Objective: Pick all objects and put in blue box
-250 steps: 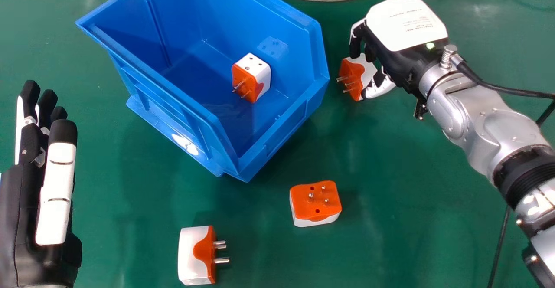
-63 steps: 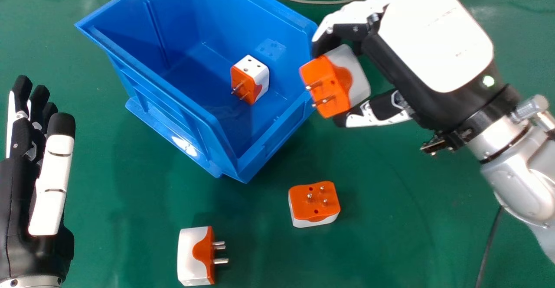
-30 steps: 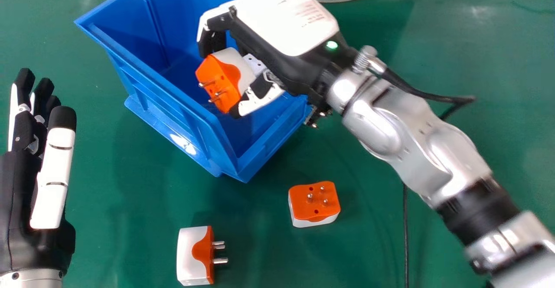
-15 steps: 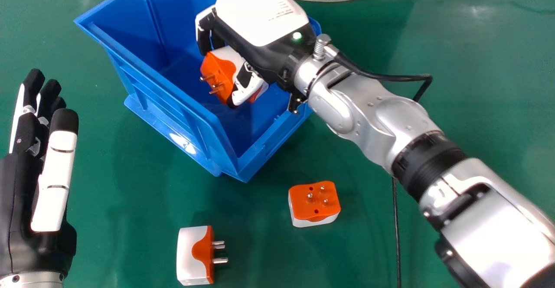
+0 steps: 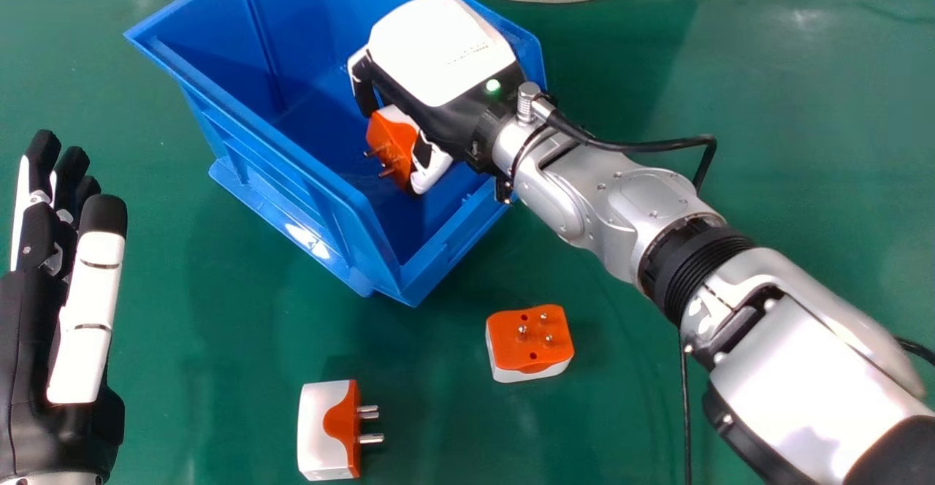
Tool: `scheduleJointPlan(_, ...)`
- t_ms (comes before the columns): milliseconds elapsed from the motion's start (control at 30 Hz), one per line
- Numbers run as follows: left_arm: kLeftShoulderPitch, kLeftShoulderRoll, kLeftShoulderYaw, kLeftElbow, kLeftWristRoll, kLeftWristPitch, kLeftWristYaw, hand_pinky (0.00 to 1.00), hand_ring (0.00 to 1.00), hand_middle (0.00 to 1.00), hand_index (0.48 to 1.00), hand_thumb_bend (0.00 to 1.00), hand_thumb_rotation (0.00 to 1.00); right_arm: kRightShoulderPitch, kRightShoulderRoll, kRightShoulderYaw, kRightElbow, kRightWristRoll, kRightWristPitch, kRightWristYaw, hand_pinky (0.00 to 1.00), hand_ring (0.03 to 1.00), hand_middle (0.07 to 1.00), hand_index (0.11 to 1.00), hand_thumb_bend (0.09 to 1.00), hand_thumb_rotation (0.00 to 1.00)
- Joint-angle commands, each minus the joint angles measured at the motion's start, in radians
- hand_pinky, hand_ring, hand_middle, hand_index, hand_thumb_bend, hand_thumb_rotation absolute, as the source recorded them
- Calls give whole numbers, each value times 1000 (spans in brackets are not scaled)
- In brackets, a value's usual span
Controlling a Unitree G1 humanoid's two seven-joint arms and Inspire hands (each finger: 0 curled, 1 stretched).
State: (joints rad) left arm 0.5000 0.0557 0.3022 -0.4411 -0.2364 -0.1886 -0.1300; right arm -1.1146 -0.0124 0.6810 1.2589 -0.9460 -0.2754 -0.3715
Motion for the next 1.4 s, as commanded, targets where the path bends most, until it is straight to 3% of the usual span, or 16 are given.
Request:
scheduleJointPlan(0,15,-4,7,-22,-7,-27,-3,998,998,996,996,594,748,-24,5,0,-4,16,-1,-30,325,412,520,508,495,0)
scheduleJointPlan(133,26,-4,7,-29,-22,-25,-10,999,999,998,998,587,745,-4,-5,44,1,-17,22,-59,316,407,509,519,494,0)
scheduleJointPlan(233,31,-5,6,-30,-16,-26,-8,1000,1000,999,999,579,747,6,-3,43,-1,2,33,-52,307,402,498,534,492,0)
scheduleJointPlan(467,44,-17,5,-28,-19,-34,-4,1000,1000,1000,1000,581,749,20,-2,46,-9,11,38,-44,303,402,493,547,491,0)
scheduleJointPlan(567,50,-20,6,-35,-11,-26,7,1000,996,995,997,581,746,24,-2,57,-11,2,45,-60,296,401,492,552,490,0)
scheduleJointPlan(667,52,-16,8,-26,-24,-38,-7,999,993,993,995,584,746,29,-4,54,-11,14,39,-53,290,399,491,554,489,0)
scheduleJointPlan(733,51,-13,11,-16,-24,-48,-12,1000,993,993,995,580,745,31,-4,55,-10,14,45,-50,290,398,488,556,489,0)
scheduleJointPlan(867,51,-17,9,-22,-23,-43,-5,1000,993,994,995,578,747,36,8,29,-5,46,71,-1,287,401,497,551,489,0)
scheduleJointPlan(1033,51,-15,9,-22,-26,-44,-5,1000,990,992,993,575,744,37,13,12,-14,78,95,63,290,414,516,552,487,0)
scheduleJointPlan(1133,50,-15,7,-27,-25,-39,-1,1000,988,990,992,575,742,31,12,25,-19,71,117,91,347,544,627,636,467,0)
scheduleJointPlan(1200,48,-13,7,-29,-23,-38,-1,1000,987,988,989,575,740,30,9,40,-24,57,132,82,488,671,734,723,587,16)
scheduleJointPlan(1300,42,-10,7,-28,-25,-34,-1,1000,986,987,988,575,740,30,5,42,-27,61,134,77,541,720,775,758,644,42)
scheduleJointPlan(1333,41,-10,6,-29,-26,-32,0,1000,986,985,985,577,738,31,4,43,-28,62,136,74,640,804,848,821,722,75)
scheduleJointPlan(1367,40,-10,6,-29,-27,-32,-1,1000,986,984,984,578,737,31,3,44,-30,62,136,70,678,835,875,846,747,84)
